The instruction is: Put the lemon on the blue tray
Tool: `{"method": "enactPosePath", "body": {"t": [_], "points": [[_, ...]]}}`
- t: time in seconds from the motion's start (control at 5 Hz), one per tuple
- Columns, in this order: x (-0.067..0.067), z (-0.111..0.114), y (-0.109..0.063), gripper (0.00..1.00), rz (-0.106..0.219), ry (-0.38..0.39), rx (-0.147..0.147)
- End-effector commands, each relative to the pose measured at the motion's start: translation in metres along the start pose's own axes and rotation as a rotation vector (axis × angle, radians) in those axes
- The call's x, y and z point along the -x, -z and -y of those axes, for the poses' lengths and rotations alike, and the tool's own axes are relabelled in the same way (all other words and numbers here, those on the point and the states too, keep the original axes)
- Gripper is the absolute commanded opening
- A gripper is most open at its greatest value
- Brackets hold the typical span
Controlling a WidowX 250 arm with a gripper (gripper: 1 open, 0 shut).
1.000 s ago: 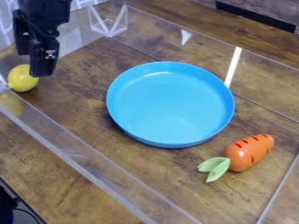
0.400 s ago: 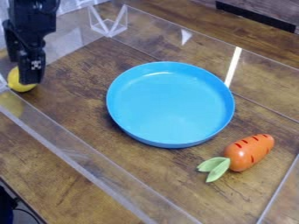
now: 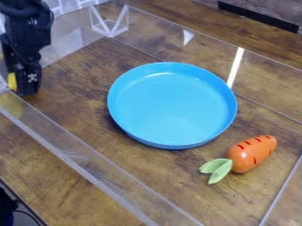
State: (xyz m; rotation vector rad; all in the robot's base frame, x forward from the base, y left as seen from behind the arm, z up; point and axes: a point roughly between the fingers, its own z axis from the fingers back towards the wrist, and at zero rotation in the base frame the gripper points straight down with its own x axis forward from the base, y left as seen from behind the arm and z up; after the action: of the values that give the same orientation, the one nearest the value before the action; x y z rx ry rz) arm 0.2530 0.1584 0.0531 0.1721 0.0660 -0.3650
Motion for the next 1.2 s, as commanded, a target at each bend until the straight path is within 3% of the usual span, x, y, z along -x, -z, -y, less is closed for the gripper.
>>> {"method": "enactPosePath", "body": {"t": [0.0, 1.0], "points": [[0.001, -0.013, -0.001, 1.00, 0.026, -0.039, -0.033], [0.001, -0.024, 0.019, 1.00, 0.047, -0.101, -0.030]]}}
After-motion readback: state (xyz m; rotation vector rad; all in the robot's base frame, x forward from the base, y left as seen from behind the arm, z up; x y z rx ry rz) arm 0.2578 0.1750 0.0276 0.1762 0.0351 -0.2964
